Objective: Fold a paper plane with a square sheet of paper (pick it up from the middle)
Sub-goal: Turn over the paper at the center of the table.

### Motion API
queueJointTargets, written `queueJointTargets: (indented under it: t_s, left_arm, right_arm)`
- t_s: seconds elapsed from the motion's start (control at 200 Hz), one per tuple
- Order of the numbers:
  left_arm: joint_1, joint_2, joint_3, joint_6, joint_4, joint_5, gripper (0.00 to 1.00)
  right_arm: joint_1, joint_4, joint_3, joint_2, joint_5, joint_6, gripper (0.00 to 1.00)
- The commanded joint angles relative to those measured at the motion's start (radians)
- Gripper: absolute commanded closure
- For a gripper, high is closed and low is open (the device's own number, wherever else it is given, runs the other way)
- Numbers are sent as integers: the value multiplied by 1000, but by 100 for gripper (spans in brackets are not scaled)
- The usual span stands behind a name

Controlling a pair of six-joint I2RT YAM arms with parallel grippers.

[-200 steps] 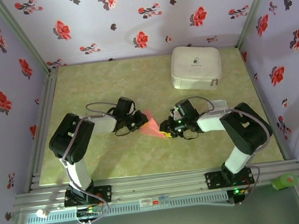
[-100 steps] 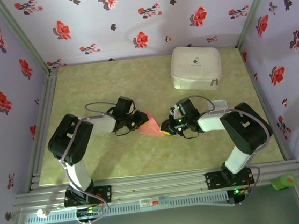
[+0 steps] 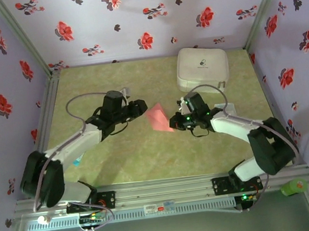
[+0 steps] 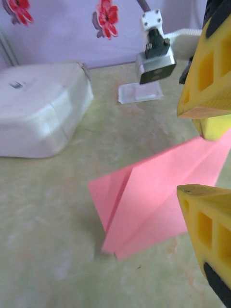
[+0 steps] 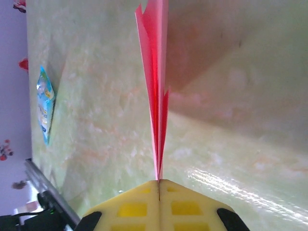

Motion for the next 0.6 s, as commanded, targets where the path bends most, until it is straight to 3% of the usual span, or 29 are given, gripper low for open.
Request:
queueJointTargets:
  t_s: [0.0,0.1,0.25,0.415,0.595]
  left_arm:
    - [4,-107,-56,81,-41,-151,62]
    - [4,-199,-122,90,-3,-229,62]
    - [8,-268,-172,105,8,-274,61]
    - [17,-314,-186,95,-41,-342,57]
    - [38,-356,-203,103,-64,-367,50]
  right_arm:
    - [0,-221,85,-68,210,-207,98]
    - [33,-354,165,-99,422,-329,98]
    - [169,-476,247,-90,768,-502,97]
    - [336,-529,303,5,1173,-557,98]
    - [437,-478,283,86,1286,-566,97]
